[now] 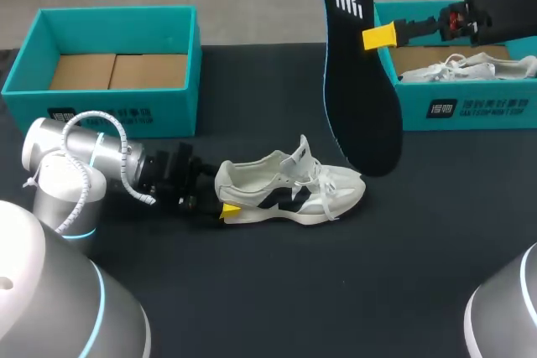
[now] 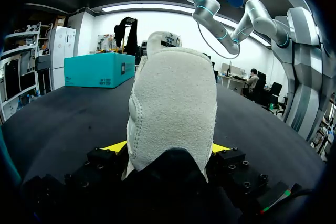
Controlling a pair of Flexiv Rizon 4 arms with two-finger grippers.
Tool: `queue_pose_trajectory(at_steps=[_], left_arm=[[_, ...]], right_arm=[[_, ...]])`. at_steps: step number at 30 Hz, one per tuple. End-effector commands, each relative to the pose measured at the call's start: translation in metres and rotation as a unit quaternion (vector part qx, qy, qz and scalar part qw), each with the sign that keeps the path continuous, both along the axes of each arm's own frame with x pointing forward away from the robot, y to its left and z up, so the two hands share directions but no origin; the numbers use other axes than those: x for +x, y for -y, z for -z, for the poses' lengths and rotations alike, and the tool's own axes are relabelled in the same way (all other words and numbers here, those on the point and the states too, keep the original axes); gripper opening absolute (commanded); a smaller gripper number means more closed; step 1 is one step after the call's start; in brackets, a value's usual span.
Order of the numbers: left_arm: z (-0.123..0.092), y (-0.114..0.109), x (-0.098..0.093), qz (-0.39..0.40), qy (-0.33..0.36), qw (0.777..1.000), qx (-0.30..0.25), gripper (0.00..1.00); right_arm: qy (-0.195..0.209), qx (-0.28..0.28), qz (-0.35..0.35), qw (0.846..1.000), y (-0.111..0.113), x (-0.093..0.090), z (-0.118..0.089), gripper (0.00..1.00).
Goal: Take the shoe out of the shoebox, open the shoe tongue, remove and reinsert the insole, then place the shoe into the shoebox
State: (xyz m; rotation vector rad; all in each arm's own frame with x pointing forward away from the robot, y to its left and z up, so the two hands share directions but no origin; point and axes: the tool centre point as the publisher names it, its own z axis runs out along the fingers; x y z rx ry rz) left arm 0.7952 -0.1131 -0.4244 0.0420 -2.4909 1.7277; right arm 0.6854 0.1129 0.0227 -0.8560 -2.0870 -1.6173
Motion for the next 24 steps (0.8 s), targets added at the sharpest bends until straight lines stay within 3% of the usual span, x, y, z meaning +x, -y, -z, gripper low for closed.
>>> queue_pose_trajectory(at_steps=[1,21,22,23,24], left_arm=[[0.0044,-0.0001,0.0005,0.000,0.000,1.000,0.000,0.00],[0.0044,-0.0001,0.0005,0.000,0.000,1.000,0.000,0.00],[0.0044,-0.0001,0.0005,0.000,0.000,1.000,0.000,0.25],[0.0044,-0.0001,0.0005,0.000,0.000,1.000,0.000,0.40],[0.0044,-0.0001,0.0005,0.000,0.000,1.000,0.000,1.00]], right_arm=[[-0.001,-0.001,0.000,1.000,-0.0017,0.0006,-0.0001,0.00],[-0.001,-0.001,0.000,1.000,-0.0017,0.0006,-0.0001,0.00],[-0.001,-0.001,0.000,1.000,-0.0017,0.0006,-0.0001,0.00],[-0.001,-0.001,0.000,1.000,-0.0017,0.0006,-0.0001,0.00],[-0.001,-0.001,0.000,1.000,-0.0017,0.0006,-0.0001,0.00]])
